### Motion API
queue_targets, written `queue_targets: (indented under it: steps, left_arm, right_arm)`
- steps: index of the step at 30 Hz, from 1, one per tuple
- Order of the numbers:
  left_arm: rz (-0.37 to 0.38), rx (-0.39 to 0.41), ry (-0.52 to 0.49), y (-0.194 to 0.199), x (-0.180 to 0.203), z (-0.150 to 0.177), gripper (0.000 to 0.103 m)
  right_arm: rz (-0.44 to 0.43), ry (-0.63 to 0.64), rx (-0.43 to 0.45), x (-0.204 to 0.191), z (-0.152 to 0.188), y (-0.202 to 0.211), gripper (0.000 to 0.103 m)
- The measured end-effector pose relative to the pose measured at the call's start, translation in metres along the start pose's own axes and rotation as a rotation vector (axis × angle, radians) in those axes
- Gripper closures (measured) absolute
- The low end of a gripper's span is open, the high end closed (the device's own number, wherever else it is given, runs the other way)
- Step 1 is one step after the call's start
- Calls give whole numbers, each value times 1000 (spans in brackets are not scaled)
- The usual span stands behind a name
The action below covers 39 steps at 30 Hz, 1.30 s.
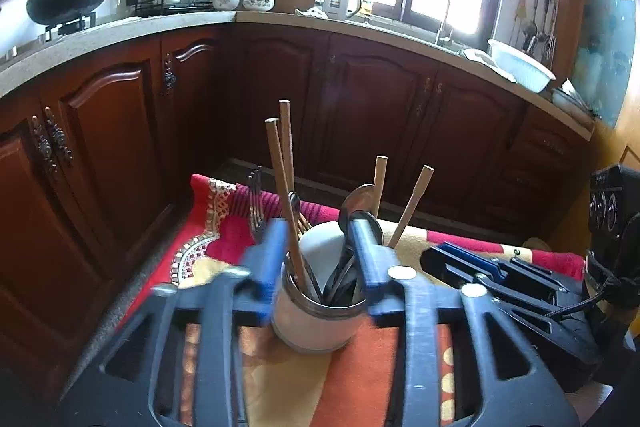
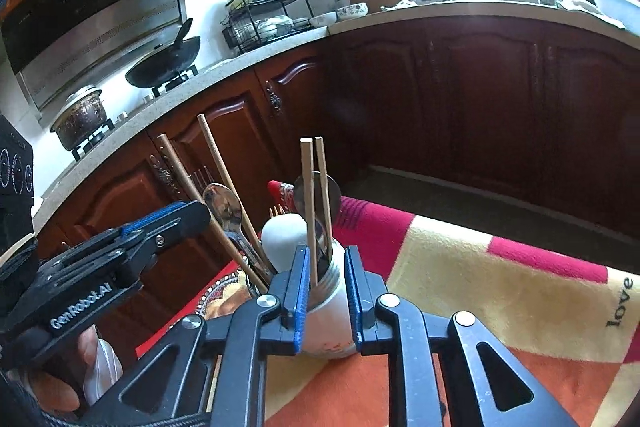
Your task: Organize utensils
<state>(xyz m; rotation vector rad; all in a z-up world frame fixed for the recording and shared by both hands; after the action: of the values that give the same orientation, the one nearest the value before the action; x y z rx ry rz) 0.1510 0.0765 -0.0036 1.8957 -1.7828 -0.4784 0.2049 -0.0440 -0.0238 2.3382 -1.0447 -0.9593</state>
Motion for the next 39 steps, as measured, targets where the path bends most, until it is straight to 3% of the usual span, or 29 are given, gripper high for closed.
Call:
queue_targets:
  steps: [4,7,17,39]
  left_arm:
    - [-7,9,11,10,-4,-2,46]
    - [-13,21,19,19,-5,-3,41]
    - [-54,9,35,39,-10,6,40]
    - [-144,-23,1,63,-11,30,40]
  right_arm:
    - [21,-4,-2,3,2,8,84]
    - [34,-7,0,3,4,17,82]
    - [103,57,19,-17,7,38,70]
    - [177,61,36,-19,13,61,62]
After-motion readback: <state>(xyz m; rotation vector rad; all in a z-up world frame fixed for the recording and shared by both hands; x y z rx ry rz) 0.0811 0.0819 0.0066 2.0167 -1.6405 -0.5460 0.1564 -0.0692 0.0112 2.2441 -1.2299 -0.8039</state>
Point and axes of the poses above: each gripper's, at about its wrist camera, not at the fingertips, and y roughly against the way its jaws point, x to its right, z to its underside, the point moved 10 cm from there along -y, roughly the way its jaws point, and after that the axes turned 6 degrees about -y, right-handed, at the moved point
